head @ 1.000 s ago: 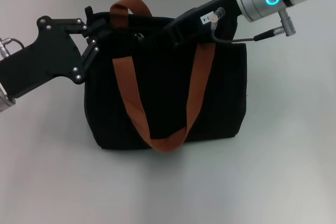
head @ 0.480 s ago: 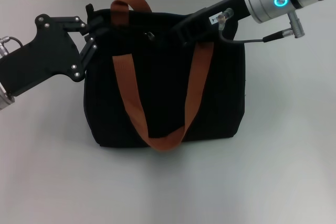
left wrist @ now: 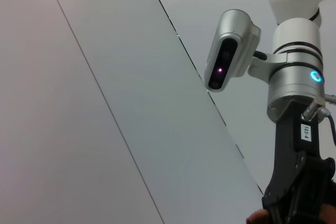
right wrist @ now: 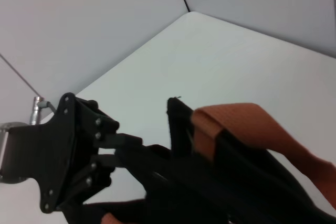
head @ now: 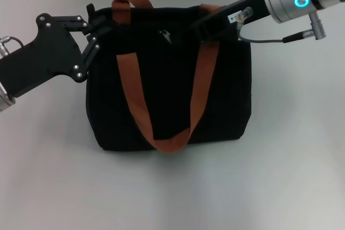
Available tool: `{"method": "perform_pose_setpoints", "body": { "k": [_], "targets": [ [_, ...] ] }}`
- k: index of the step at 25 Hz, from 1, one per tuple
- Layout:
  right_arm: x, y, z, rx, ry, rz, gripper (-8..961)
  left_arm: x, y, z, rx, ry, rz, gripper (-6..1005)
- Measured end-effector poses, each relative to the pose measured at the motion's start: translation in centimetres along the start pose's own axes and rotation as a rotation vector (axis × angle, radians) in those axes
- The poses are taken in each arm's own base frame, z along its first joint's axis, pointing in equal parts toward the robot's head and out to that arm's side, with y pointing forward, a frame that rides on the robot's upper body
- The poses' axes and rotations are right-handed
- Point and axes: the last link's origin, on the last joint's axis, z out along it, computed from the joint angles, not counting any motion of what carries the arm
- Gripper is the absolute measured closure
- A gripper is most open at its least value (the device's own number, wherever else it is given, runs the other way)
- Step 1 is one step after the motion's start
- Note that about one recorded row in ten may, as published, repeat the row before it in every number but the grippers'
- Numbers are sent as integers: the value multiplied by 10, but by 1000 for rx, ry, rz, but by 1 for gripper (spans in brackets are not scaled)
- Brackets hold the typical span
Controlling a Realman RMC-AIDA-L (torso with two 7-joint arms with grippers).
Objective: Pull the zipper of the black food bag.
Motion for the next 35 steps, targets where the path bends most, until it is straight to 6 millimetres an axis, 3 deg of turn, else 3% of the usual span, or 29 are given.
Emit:
{"method": "perform_pose_setpoints", "body": {
  "k": [25,35],
  "targets": [
    [10,-5,-22,27,-39,32,916,-3,-3,2,13,-19,4,930],
    [1,2,-13,-39,-38,44,863,-2,-4,3,14,-13,5,931]
  ]
}}
